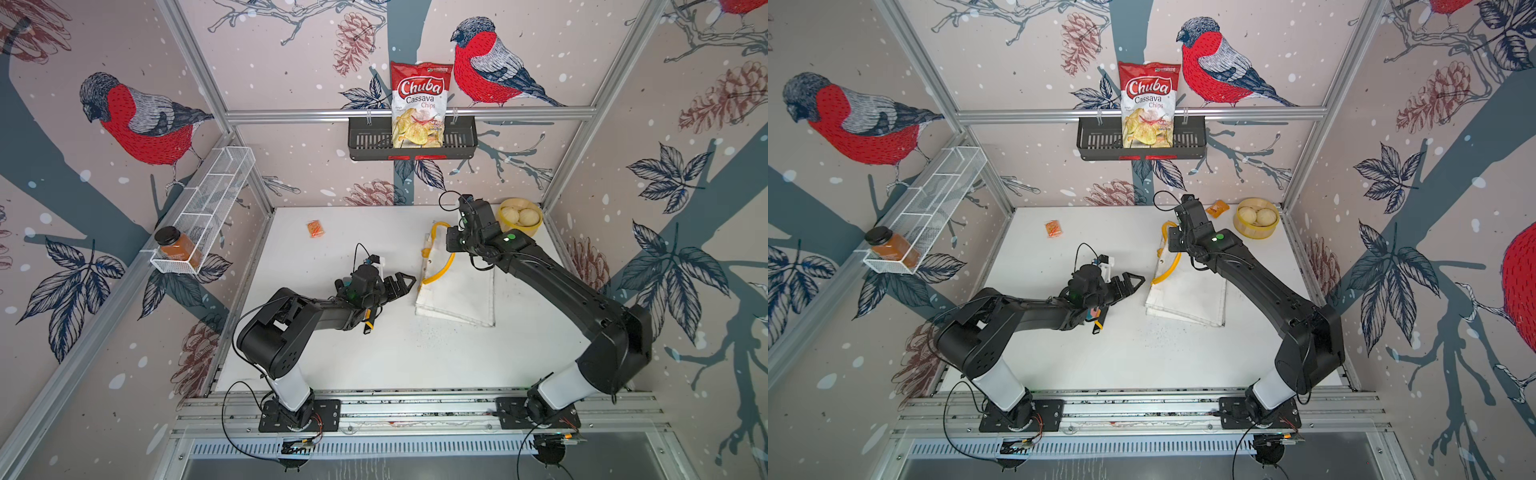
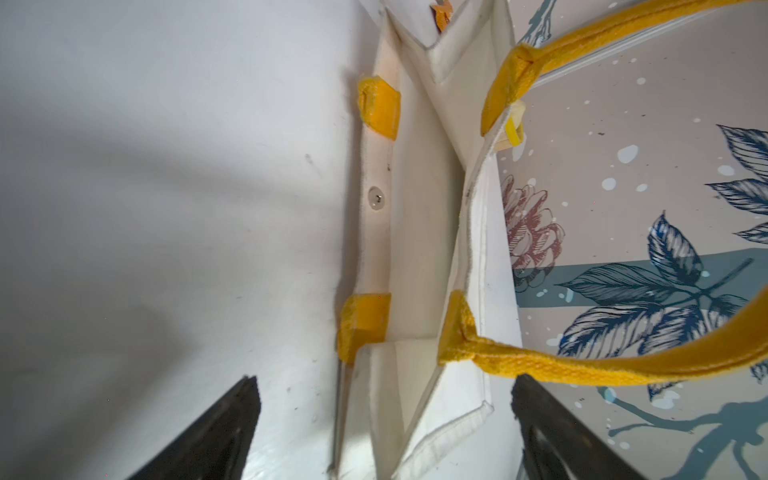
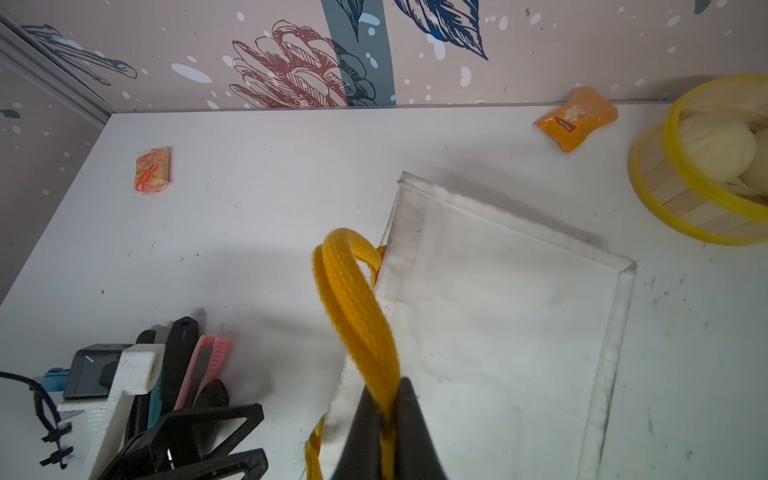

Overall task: Place the art knife into the pouch
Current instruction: Open the pouch at the center of the board.

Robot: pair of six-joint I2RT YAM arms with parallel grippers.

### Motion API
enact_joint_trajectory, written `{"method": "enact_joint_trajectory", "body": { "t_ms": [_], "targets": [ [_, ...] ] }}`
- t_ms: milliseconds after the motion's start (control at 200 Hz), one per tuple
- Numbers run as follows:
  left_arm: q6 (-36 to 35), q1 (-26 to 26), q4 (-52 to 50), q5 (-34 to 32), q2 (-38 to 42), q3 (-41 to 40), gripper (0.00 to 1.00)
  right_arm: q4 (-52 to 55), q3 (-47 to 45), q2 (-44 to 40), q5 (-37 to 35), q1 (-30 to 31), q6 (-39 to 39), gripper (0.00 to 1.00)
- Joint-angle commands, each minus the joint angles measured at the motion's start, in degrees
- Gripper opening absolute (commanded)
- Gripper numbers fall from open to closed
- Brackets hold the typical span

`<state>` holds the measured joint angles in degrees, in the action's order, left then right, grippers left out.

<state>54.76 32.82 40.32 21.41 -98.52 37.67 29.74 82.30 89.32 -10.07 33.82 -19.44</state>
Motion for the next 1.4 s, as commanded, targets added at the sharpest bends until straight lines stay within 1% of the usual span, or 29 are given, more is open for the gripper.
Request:
{"method": "enact_joint_trajectory", "body": {
  "t_ms": [0,150,310,520,765,916,1001,1186,1211,1231,1251,1261,1271,1296,1311,1321,1326,1396],
  "targets": [
    [2.7,1.3,8.8,2.8,-1.9,1.9,0.95,1.9,1.3,0.1,-1.3,0.3,0.8,0.0],
    [3.6,2.3,11.7,4.6,-6.5,4.3,0.95,2.3,3.3,-0.5,-2.3,0.4,1.3,0.0],
    [6.1,2.3,16.5,5.7,-10.2,3.5,0.94,2.6,5.4,-2.2,-4.2,0.4,2.0,0.0],
    [5.6,2.2,16.4,5.3,-10.2,3.3,0.94,5.8,9.9,-3.5,-6.7,0.3,2.8,0.0],
    [4.9,2.0,15.6,5.3,-11.1,4.5,0.94,7.8,15.2,-4.0,-6.0,0.4,3.6,0.0],
    [4.5,1.0,15.4,4.6,-9.8,2.7,0.93,9.5,17.5,-4.2,-8.1,0.4,4.3,0.0],
    [4.0,0.3,15.0,4.4,-9.5,2.8,0.93,9.1,17.9,-4.9,-6.6,0.4,4.1,0.0],
    [4.9,0.5,16.4,6.2,-12.1,6.7,0.92,7.4,18.8,-5.9,-3.1,0.4,3.9,0.0],
    [4.9,0.7,16.4,6.3,-12.4,7.1,0.89,6.9,18.7,-6.1,-2.4,0.5,3.8,0.0],
    [4.7,0.8,16.2,6.3,-12.6,7.6,0.85,6.6,18.6,-6.3,-2.0,0.5,3.7,0.0],
    [4.5,0.9,16.1,6.4,-12.9,8.1,0.76,6.1,18.5,-6.5,-1.7,0.5,3.6,0.0],
    [4.3,0.9,16.1,6.6,-13.0,8.3,0.68,5.9,18.4,-6.7,-1.5,0.5,3.5,0.0],
    [4.2,0.9,16.1,6.8,-13.2,8.6,0.63,5.8,18.3,-6.8,-1.4,0.4,3.4,0.0],
    [4.0,1.0,16.0,7.3,-13.8,9.2,0.42,5.0,18.0,-7.1,-1.1,0.4,3.2,0.0],
    [4.0,1.0,16.0,7.7,-14.1,9.7,0.2,4.6,17.7,-7.5,-1.0,0.3,3.0,0.0],
    [4.0,0.9,15.9,8.0,-14.4,10.0,0.02,4.3,17.5,-7.6,-0.9,0.3,3.0,0.0],
    [4.0,0.9,15.8,8.1,-14.5,10.2,0.0,4.2,17.4,-7.7,-0.8,0.2,2.9,0.0],
    [2.8,0.7,13.8,9.7,-15.2,12.1,0.0,2.8,15.9,-9.1,-0.7,-0.6,2.1,0.0]
  ]
}}
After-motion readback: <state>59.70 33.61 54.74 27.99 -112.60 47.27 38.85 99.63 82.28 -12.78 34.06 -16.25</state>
